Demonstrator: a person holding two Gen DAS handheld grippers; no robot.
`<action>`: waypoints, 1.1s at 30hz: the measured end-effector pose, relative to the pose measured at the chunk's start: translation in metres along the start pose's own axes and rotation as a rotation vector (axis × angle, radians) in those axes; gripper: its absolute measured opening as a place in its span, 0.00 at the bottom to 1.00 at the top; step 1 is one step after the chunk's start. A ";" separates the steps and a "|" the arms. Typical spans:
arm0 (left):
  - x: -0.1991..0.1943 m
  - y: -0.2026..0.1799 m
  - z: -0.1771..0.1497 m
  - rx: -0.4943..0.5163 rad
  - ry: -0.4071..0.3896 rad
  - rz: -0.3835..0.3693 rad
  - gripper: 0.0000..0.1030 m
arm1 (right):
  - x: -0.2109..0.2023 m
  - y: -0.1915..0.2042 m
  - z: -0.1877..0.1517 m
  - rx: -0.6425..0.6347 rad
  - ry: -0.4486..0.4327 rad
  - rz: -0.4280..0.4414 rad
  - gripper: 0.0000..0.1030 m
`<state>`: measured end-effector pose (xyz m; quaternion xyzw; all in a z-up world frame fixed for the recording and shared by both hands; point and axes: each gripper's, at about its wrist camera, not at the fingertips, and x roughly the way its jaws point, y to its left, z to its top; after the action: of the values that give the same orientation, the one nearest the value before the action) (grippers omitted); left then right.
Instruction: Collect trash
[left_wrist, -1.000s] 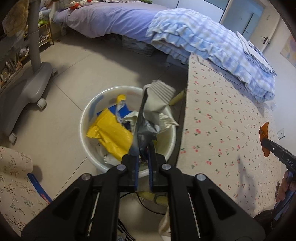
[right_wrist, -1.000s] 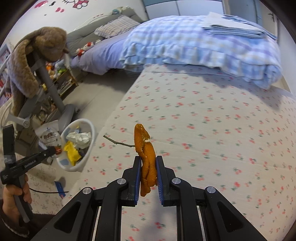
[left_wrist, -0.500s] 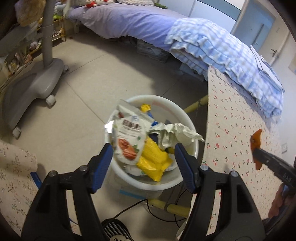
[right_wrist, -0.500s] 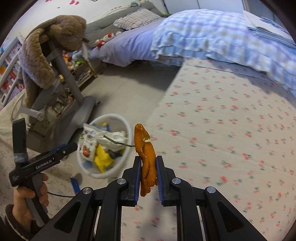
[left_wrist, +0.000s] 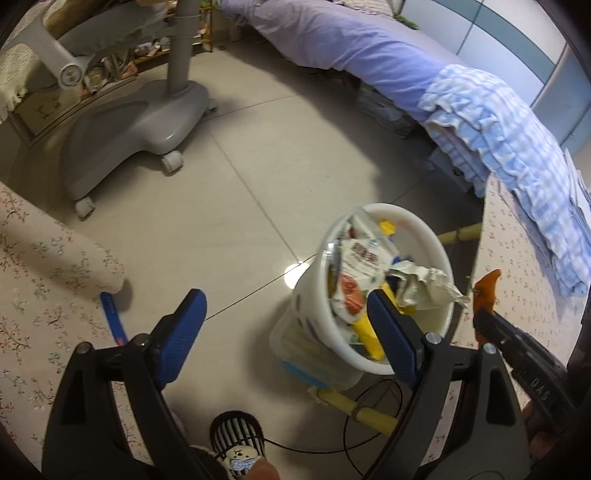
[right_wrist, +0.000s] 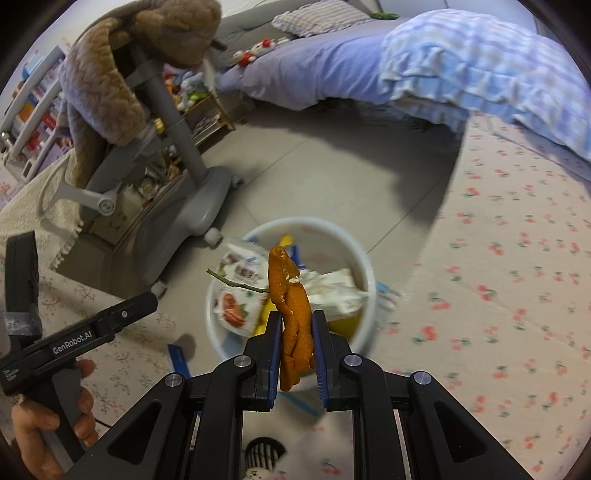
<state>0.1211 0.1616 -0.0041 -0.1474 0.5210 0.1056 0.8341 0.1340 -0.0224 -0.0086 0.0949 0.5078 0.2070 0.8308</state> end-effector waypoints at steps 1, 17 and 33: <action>0.000 0.002 0.000 -0.006 0.003 0.003 0.87 | 0.006 0.003 0.000 -0.002 0.004 0.001 0.18; -0.012 -0.012 -0.016 0.074 -0.016 0.017 0.97 | -0.055 -0.026 -0.014 0.080 -0.118 -0.095 0.72; -0.074 -0.069 -0.106 0.273 -0.144 -0.069 0.99 | -0.181 -0.069 -0.136 0.226 -0.293 -0.482 1.00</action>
<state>0.0223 0.0578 0.0281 -0.0424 0.4640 0.0152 0.8847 -0.0414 -0.1712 0.0488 0.0924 0.4101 -0.0700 0.9046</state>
